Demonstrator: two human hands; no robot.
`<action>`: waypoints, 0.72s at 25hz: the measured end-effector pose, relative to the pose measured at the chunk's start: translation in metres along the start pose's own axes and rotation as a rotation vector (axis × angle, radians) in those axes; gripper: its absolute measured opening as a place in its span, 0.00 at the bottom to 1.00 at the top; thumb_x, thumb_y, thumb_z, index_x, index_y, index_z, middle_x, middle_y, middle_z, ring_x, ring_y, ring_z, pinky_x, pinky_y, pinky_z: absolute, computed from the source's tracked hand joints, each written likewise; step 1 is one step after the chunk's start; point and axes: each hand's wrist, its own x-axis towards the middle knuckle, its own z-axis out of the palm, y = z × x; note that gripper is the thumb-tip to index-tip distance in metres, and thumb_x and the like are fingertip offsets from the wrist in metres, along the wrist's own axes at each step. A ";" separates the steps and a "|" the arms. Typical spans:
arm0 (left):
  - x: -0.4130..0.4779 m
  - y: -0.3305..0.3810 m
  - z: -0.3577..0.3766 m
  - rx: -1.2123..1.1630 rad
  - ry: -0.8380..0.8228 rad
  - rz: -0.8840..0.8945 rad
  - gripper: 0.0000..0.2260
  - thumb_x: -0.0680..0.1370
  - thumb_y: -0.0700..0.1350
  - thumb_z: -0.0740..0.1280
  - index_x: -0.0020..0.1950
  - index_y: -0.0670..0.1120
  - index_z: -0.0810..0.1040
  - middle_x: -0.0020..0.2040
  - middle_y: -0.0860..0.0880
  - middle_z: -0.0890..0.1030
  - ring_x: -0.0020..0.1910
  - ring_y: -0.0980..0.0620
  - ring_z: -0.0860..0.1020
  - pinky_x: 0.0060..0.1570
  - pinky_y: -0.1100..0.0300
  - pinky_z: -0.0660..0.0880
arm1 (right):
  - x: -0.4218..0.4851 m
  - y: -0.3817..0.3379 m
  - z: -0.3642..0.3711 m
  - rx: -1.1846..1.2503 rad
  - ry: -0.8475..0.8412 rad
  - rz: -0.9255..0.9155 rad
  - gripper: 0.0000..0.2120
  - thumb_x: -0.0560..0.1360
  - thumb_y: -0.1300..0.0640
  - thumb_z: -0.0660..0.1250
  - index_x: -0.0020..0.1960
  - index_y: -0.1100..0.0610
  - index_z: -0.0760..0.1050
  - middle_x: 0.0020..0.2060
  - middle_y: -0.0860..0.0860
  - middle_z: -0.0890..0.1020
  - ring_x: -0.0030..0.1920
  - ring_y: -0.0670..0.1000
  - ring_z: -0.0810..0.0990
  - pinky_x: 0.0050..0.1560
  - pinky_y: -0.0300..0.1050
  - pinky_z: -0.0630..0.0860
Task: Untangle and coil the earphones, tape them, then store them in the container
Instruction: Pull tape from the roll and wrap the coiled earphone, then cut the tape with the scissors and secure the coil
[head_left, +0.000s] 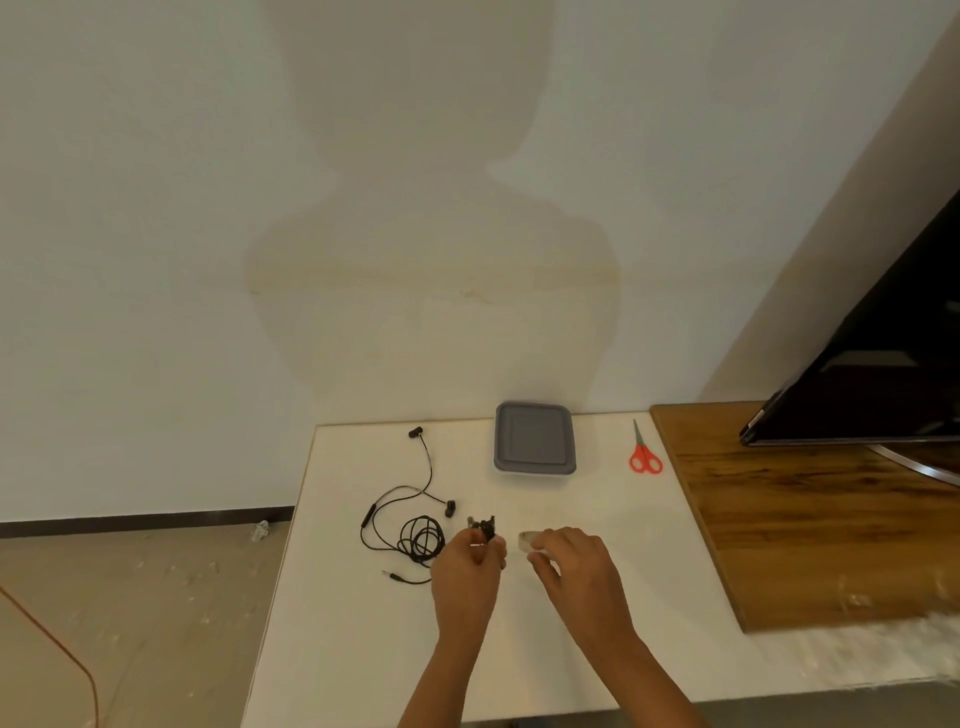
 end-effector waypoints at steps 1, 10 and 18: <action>0.002 0.000 0.004 0.038 0.028 0.018 0.07 0.76 0.46 0.67 0.40 0.45 0.78 0.33 0.49 0.83 0.33 0.55 0.79 0.34 0.64 0.72 | -0.001 0.001 0.003 -0.053 0.007 0.004 0.15 0.56 0.61 0.83 0.41 0.56 0.83 0.36 0.50 0.85 0.34 0.51 0.84 0.35 0.42 0.83; 0.028 -0.018 0.035 -0.021 -0.023 -0.134 0.11 0.73 0.44 0.69 0.33 0.41 0.78 0.28 0.49 0.81 0.26 0.55 0.76 0.34 0.58 0.74 | -0.005 0.030 0.046 -0.116 -0.100 0.193 0.15 0.55 0.62 0.83 0.32 0.54 0.78 0.27 0.48 0.78 0.26 0.49 0.76 0.25 0.43 0.76; 0.037 -0.032 0.054 0.089 -0.043 -0.132 0.12 0.73 0.46 0.69 0.31 0.45 0.74 0.29 0.50 0.82 0.28 0.56 0.76 0.30 0.65 0.67 | -0.018 0.068 0.069 -0.030 -0.197 0.302 0.10 0.60 0.61 0.80 0.36 0.52 0.81 0.28 0.47 0.79 0.28 0.49 0.77 0.29 0.44 0.76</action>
